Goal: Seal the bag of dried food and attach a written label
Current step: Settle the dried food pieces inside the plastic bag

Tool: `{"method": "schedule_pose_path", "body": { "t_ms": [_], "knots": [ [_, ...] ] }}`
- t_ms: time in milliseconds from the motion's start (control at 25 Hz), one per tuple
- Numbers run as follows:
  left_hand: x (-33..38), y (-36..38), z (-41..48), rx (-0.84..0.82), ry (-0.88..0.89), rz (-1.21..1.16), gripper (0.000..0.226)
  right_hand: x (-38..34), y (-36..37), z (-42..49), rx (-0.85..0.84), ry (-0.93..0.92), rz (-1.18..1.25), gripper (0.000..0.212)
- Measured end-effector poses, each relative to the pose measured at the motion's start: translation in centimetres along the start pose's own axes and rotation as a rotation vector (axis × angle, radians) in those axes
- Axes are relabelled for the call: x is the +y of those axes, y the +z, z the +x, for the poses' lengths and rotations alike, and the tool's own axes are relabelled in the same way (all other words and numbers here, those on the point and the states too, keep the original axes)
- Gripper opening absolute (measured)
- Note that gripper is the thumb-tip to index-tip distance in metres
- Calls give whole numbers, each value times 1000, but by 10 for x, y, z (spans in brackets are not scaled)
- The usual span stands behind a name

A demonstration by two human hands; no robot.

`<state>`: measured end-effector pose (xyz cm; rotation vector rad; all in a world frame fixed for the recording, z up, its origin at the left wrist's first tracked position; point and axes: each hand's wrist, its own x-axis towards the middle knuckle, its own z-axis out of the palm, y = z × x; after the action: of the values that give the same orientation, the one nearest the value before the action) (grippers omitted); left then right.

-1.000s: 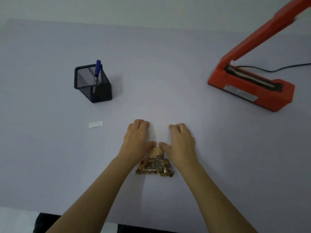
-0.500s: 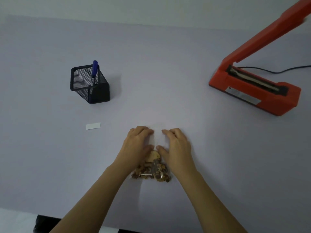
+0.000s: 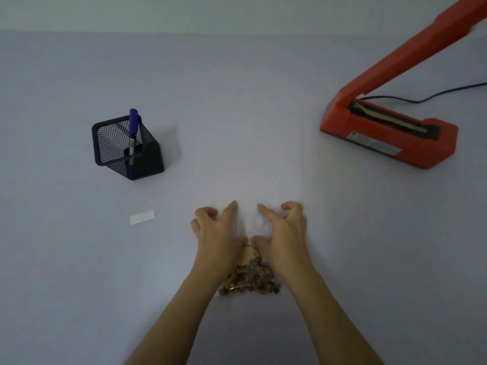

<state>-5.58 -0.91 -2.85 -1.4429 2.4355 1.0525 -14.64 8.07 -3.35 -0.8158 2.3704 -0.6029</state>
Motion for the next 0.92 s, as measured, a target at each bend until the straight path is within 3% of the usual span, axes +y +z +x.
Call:
{"method": "schedule_pose_path", "body": {
  "t_ms": [200,600,720,920],
  "knots": [
    [-2,0,3,-6,-15,-163,70,-2,-4,2,-12,61,90,64],
    [-21,1,5,3,304,-208,67,10,-3,3,9,5,265,68],
    [-19,1,5,12,378,-251,67,16,-10,-1,33,-13,439,64],
    [12,-4,13,-122,376,-413,59,38,-40,3,109,1,763,43]
  ]
}}
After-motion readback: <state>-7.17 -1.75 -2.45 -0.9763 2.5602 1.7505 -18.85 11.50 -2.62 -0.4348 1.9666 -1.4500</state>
